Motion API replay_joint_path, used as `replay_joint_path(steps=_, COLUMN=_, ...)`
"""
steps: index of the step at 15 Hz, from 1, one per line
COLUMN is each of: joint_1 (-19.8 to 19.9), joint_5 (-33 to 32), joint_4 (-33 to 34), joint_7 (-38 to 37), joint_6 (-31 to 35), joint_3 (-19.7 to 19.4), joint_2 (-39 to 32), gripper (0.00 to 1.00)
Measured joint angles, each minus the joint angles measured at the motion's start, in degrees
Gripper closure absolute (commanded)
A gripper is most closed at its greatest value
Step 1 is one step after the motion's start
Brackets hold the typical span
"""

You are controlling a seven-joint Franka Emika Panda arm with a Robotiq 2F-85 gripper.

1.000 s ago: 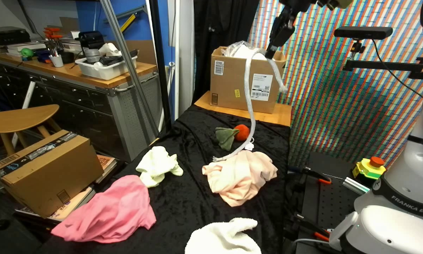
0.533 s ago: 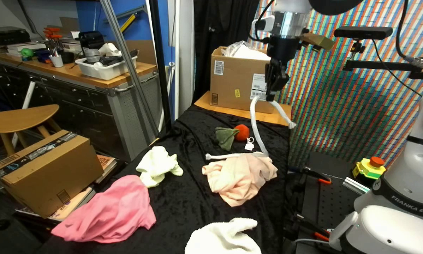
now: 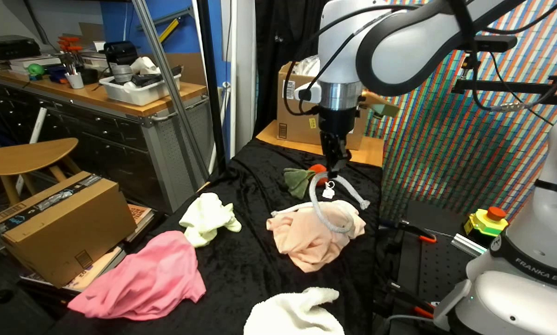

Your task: Pile the things on the table on top of the peach shirt

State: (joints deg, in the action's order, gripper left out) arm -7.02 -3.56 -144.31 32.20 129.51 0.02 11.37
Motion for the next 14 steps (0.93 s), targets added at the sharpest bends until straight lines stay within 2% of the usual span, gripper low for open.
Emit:
replay_joint_path(steps=4, joint_1=0.09, joint_5=-0.10, joint_4=2.91, joint_7=-4.25, joint_6=6.10, joint_3=1.27, joint_2=-8.07, gripper=0.97)
replay_joint_path(steps=6, joint_1=0.39, joint_5=-0.39, joint_4=4.57, joint_7=-5.61, joint_6=7.29, joint_3=1.28, joint_2=-11.15, gripper=0.92)
replay_joint_path(steps=7, joint_1=0.62, joint_5=-0.46, joint_4=5.35, joint_7=-6.14, joint_6=7.53, joint_3=1.28, joint_2=-12.40, gripper=0.64)
replay_joint_path(steps=8, joint_1=0.88, joint_5=-0.50, joint_4=6.06, joint_7=-6.53, joint_6=7.72, joint_3=1.28, joint_2=-13.45, gripper=0.64)
replay_joint_path(steps=9, joint_1=1.17, joint_5=-0.51, joint_4=6.68, joint_7=-6.92, joint_6=7.89, joint_3=1.28, joint_2=-14.32, gripper=0.58)
replay_joint_path(steps=14, joint_1=3.35, joint_5=-0.55, joint_4=8.57, joint_7=-8.32, joint_6=8.26, joint_3=1.07, joint_2=-15.97, gripper=0.20)
